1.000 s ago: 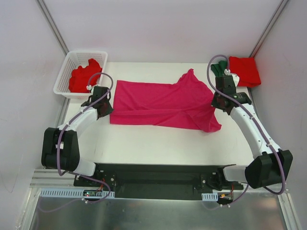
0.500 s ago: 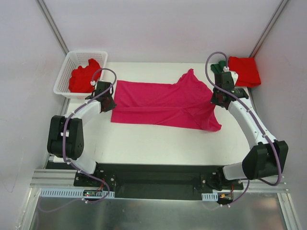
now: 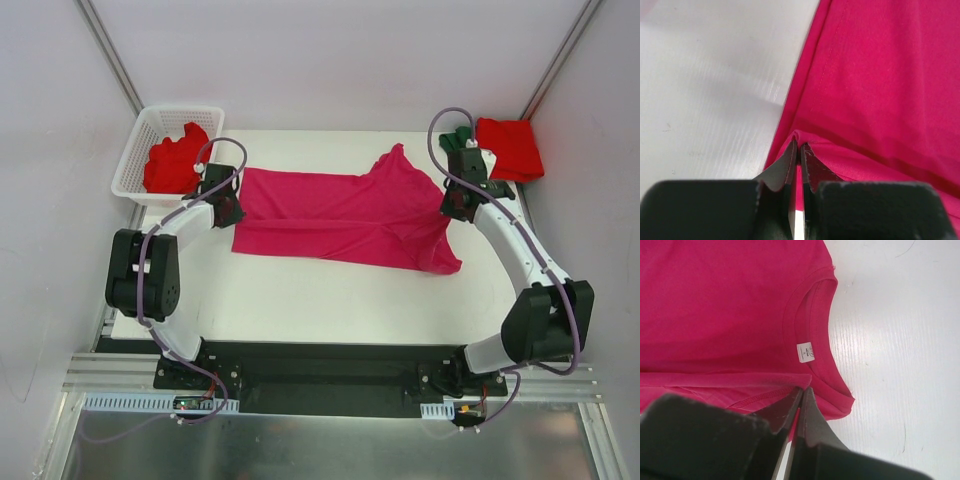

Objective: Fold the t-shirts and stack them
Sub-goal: Fold the flattened tshirt in 1/3 of the way

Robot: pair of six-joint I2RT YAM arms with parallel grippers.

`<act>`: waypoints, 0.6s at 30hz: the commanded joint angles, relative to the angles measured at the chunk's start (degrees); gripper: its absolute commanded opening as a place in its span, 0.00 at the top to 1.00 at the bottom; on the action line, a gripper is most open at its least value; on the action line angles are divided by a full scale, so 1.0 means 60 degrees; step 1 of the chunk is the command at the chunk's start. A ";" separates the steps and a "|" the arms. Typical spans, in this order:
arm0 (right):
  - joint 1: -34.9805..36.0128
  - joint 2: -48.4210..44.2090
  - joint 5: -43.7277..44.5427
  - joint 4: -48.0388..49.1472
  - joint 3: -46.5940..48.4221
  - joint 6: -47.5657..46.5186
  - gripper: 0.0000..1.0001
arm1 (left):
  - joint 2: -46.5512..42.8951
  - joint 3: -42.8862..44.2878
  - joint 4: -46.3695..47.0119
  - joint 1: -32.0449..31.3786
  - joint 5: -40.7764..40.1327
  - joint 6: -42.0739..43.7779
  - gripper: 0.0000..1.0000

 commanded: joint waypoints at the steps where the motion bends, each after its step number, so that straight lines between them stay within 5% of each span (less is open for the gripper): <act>1: -0.0121 0.0272 0.0050 0.0317 0.0691 -0.0053 0.99 | 0.0130 0.0425 0.0100 0.0112 -0.0012 0.0175 1.00; 18: -0.0150 0.1590 -0.0170 0.0449 0.1379 0.0006 0.99 | 0.0965 0.1128 0.0158 0.0141 0.0017 0.0248 1.00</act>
